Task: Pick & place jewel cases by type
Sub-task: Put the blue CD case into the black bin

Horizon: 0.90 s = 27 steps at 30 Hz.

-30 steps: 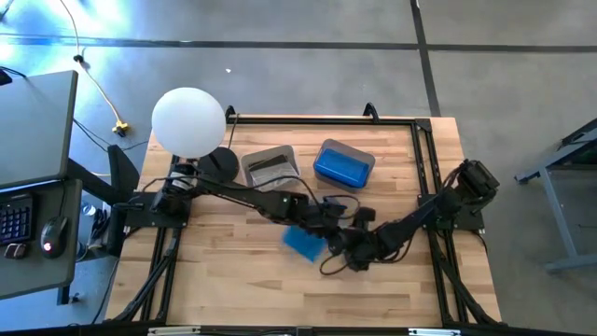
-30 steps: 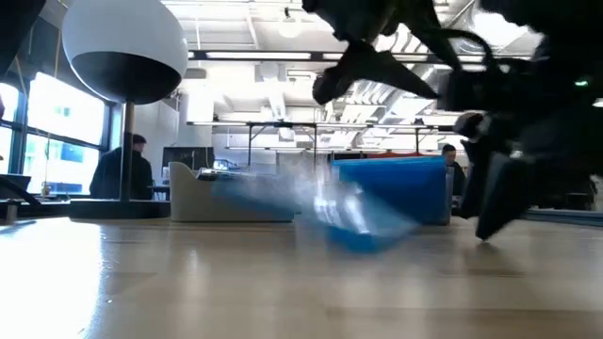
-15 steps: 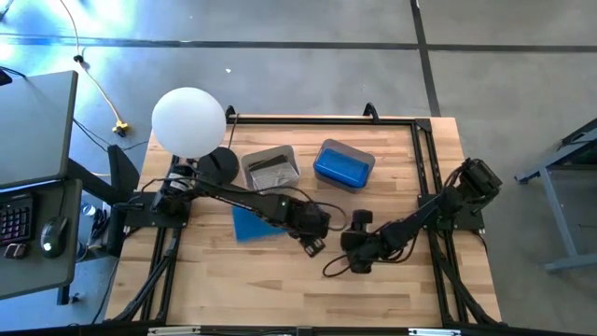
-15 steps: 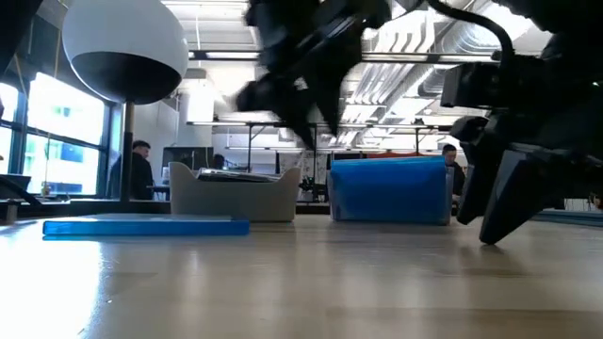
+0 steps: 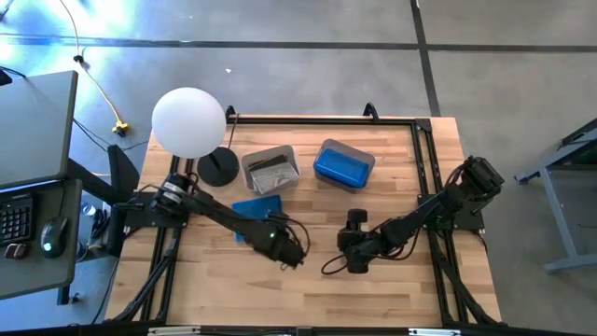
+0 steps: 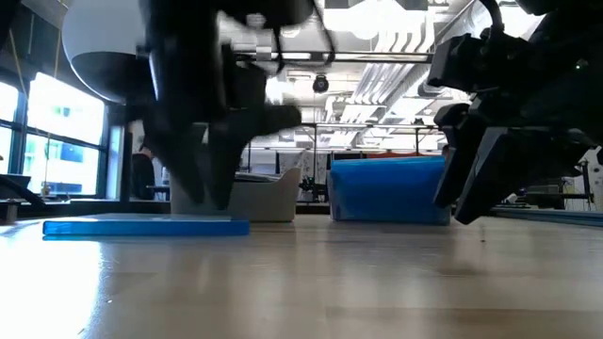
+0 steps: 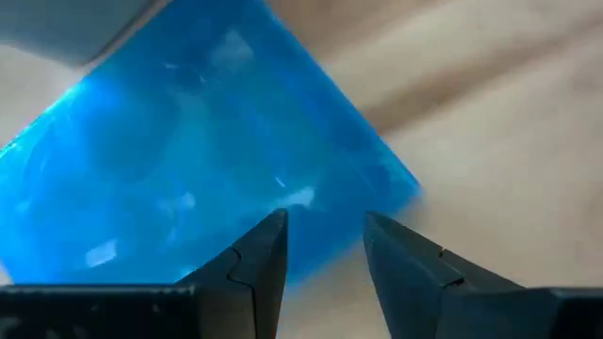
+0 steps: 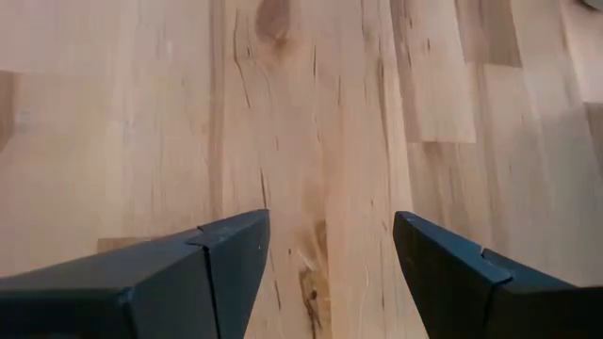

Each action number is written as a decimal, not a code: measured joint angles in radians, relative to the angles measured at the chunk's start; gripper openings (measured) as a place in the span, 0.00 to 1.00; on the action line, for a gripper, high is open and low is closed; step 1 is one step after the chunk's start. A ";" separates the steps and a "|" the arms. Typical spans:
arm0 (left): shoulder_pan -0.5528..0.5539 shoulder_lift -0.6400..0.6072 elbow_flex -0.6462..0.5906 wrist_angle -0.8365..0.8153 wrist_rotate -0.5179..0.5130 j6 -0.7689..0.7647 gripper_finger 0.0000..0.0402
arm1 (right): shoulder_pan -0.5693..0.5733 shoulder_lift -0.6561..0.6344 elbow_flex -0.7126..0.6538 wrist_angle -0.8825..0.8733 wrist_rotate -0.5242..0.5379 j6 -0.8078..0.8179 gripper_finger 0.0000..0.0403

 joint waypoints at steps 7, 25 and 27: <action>0.041 -0.009 -0.167 0.259 -0.076 -0.059 0.34 | -0.013 0.000 0.000 0.046 0.057 -0.090 0.55; 0.019 -0.038 -0.017 0.523 -0.021 0.414 0.24 | -0.127 -0.001 0.000 0.053 0.000 -0.397 0.55; 0.008 -0.050 0.032 0.364 -0.037 0.407 0.22 | -0.125 -0.001 0.000 0.079 -0.002 -0.458 0.55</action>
